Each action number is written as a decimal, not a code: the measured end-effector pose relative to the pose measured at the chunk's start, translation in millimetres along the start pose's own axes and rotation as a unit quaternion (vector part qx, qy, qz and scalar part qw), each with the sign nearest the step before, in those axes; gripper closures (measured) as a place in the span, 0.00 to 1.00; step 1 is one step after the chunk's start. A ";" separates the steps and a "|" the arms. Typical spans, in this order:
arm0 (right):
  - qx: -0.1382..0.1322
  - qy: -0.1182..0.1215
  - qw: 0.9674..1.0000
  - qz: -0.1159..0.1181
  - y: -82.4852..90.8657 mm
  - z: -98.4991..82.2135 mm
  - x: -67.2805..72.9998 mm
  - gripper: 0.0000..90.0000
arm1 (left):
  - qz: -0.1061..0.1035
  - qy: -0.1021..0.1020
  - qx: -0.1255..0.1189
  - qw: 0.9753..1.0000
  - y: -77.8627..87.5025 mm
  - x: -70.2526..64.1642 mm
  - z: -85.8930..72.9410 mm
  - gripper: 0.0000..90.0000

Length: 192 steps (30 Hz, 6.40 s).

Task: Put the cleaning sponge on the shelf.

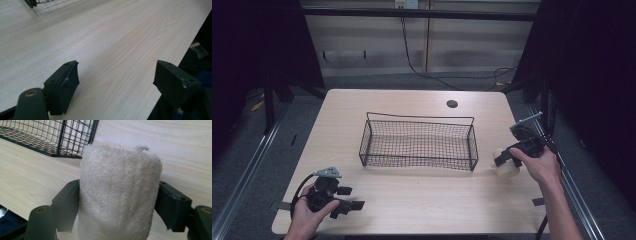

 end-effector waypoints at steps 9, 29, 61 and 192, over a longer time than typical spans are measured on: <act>-0.004 0.015 1.000 0.008 15.1 4.9 7.1 0.29 | 0.001 0.000 -0.002 1.000 0.5 0.2 -0.1 0.22; -0.027 0.041 0.999 0.002 44.9 18.9 21.1 0.29 | 0.000 -0.001 -0.001 1.000 -0.2 -0.2 -0.1 0.22; -0.079 0.109 0.990 0.033 67.8 52.0 58.0 0.29 | -0.001 0.000 -0.002 1.000 0.3 -0.5 -0.3 0.22; 0.049 -0.008 0.997 -0.066 -81.1 113.8 85.4 0.29 | -0.003 -0.005 -0.001 1.000 2.5 0.0 0.0 0.22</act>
Point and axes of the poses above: each handheld gripper's, and its own axes: y roughly backward along the jaws, z roughly out of its top, x roughly to its left, the point moved 2 cm from there along -y, roughly forward along the jaws, and after that the axes turned 14 degrees about y, right-handed, at the moved point
